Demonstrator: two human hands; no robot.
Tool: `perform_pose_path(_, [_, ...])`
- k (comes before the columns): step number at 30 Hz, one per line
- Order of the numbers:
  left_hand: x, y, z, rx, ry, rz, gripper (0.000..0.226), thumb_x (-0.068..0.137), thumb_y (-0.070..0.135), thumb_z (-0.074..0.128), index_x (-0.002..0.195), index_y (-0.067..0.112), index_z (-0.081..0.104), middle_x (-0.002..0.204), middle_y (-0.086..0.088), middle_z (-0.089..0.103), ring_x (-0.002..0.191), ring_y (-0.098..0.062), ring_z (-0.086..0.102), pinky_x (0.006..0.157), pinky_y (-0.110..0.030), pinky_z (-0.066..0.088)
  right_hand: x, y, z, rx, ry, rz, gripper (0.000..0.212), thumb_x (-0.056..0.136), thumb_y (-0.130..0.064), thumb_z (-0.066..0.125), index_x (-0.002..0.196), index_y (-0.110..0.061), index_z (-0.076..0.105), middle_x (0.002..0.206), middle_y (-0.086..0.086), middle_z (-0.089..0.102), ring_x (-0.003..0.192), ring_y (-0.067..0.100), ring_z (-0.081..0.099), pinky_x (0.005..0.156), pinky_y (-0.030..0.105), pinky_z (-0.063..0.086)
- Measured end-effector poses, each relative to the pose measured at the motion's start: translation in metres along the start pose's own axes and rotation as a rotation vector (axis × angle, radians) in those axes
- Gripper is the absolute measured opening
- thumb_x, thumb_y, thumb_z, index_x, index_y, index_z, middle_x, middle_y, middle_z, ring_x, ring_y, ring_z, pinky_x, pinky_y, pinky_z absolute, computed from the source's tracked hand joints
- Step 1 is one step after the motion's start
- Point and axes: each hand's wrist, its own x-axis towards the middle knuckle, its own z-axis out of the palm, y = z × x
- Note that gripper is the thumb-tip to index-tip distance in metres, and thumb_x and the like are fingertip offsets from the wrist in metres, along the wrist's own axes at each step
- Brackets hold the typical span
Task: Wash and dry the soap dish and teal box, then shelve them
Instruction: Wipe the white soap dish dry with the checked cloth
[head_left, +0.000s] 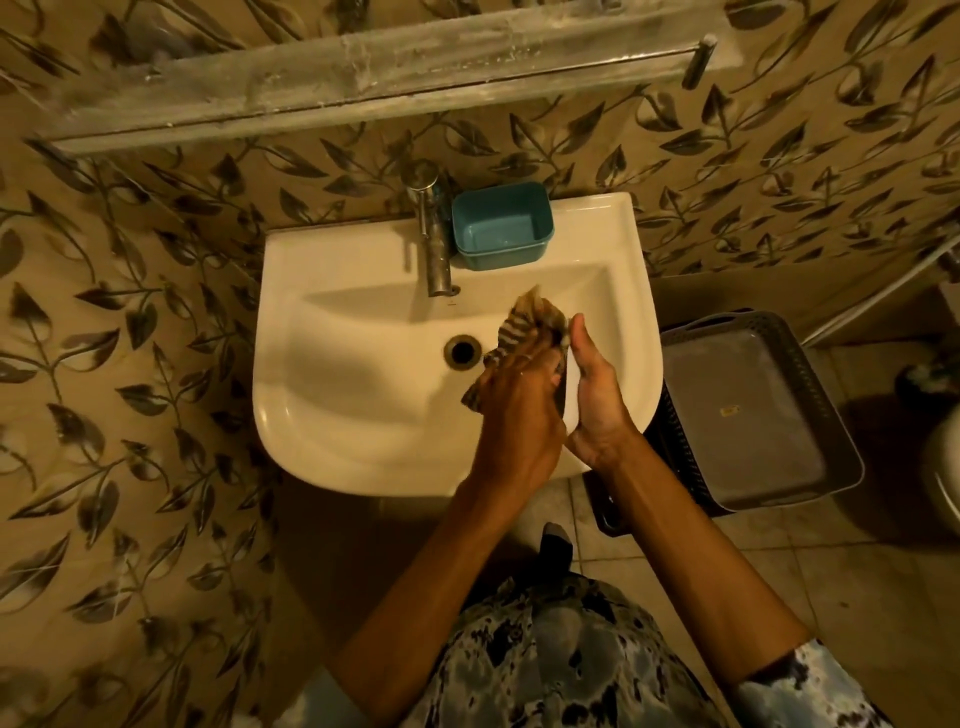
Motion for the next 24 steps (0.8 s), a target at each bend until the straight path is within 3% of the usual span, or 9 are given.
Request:
perform_pose_path(4, [0.003, -0.02, 0.001, 0.088, -0.259, 0.086, 0.031, 0.091, -0.002, 0.05, 0.12, 0.005, 0.059, 0.126, -0.013, 0.06, 0.12, -0.02, 0.054, 0.104, -0.03, 0.041, 0.003, -0.004, -0.015, 0.023, 0.056, 0.042, 0.051, 0.095, -0.053, 0.037, 0.122, -0.016, 0.061, 0.109, 0.011, 0.07, 0.107, 0.029, 0.064, 0.097, 0.045, 0.051])
perform_pose_path(7, [0.0, -0.031, -0.007, 0.11, -0.444, 0.187, 0.03, 0.092, 0.001, 0.051, 0.12, 0.004, 0.061, 0.129, -0.013, 0.06, 0.123, -0.022, 0.053, 0.104, -0.033, 0.041, 0.004, -0.011, -0.024, -0.007, 0.053, 0.024, 0.052, 0.094, -0.05, 0.039, 0.141, -0.026, 0.043, 0.126, 0.012, 0.061, 0.115, 0.031, 0.06, 0.102, 0.052, 0.044])
perform_pose_path(11, [-0.014, -0.042, -0.026, -0.048, -0.566, 0.186, 0.035, 0.091, 0.0, 0.051, 0.125, 0.004, 0.058, 0.13, -0.011, 0.059, 0.12, -0.012, 0.053, 0.098, -0.009, 0.039, 0.002, -0.011, -0.028, -0.168, 0.035, -0.001, 0.057, 0.087, -0.052, 0.045, 0.142, -0.034, 0.041, 0.147, 0.009, 0.044, 0.132, 0.031, 0.046, 0.109, 0.056, 0.037])
perform_pose_path(13, [-0.014, -0.053, -0.034, -0.033, -0.668, 0.095, 0.041, 0.092, -0.002, 0.047, 0.132, 0.006, 0.051, 0.134, -0.013, 0.056, 0.12, -0.011, 0.052, 0.095, -0.008, 0.039, 0.002, -0.006, -0.026, -0.194, 0.052, 0.01, 0.054, 0.089, -0.051, 0.044, 0.14, -0.035, 0.043, 0.149, 0.008, 0.042, 0.134, 0.032, 0.042, 0.11, 0.056, 0.034])
perform_pose_path(15, [-0.007, -0.057, -0.044, -0.049, -0.737, 0.039, 0.036, 0.095, 0.002, 0.043, 0.13, 0.008, 0.053, 0.123, -0.012, 0.062, 0.104, 0.0, 0.057, 0.084, -0.005, 0.043, 0.003, 0.002, -0.025, -0.117, 0.077, 0.035, 0.052, 0.091, -0.049, 0.041, 0.141, -0.033, 0.041, 0.146, 0.01, 0.044, 0.132, 0.034, 0.045, 0.107, 0.055, 0.038])
perform_pose_path(17, [0.003, -0.064, -0.058, -0.149, -0.742, 0.027, 0.026, 0.096, 0.005, 0.041, 0.115, 0.006, 0.059, 0.092, -0.006, 0.065, 0.077, 0.004, 0.057, 0.07, -0.012, 0.044, 0.007, 0.01, -0.022, -0.042, 0.097, 0.056, 0.052, 0.094, -0.047, 0.039, 0.143, -0.029, 0.038, 0.14, 0.011, 0.05, 0.127, 0.034, 0.05, 0.102, 0.053, 0.044])
perform_pose_path(19, [0.009, -0.071, -0.076, -0.328, -0.757, -0.049, 0.021, 0.098, 0.004, 0.041, 0.101, 0.011, 0.06, 0.071, -0.003, 0.057, 0.064, -0.008, 0.057, 0.068, -0.031, 0.048, 0.012, 0.011, -0.021, -0.01, 0.163, 0.058, 0.051, 0.095, -0.046, 0.041, 0.142, -0.028, 0.04, 0.138, 0.011, 0.052, 0.126, 0.035, 0.051, 0.102, 0.054, 0.044])
perform_pose_path(21, [0.014, -0.086, -0.096, -0.394, -0.645, -0.098, 0.026, 0.096, 0.011, 0.047, 0.1, 0.027, 0.066, 0.081, -0.008, 0.066, 0.074, -0.02, 0.064, 0.072, -0.032, 0.053, 0.021, 0.006, -0.023, -0.027, 0.248, 0.033, 0.05, 0.094, -0.045, 0.045, 0.14, -0.025, 0.044, 0.141, 0.011, 0.05, 0.129, 0.033, 0.048, 0.108, 0.055, 0.038])
perform_pose_path(24, [0.028, -0.113, -0.12, -0.394, -0.385, -0.161, 0.032, 0.094, 0.012, 0.048, 0.101, 0.034, 0.069, 0.102, 0.006, 0.072, 0.102, -0.012, 0.065, 0.089, -0.026, 0.052, 0.031, -0.007, -0.029, -0.091, 0.266, -0.028, 0.054, 0.093, -0.041, 0.049, 0.14, -0.015, 0.044, 0.131, 0.013, 0.055, 0.128, 0.034, 0.049, 0.11, 0.053, 0.037])
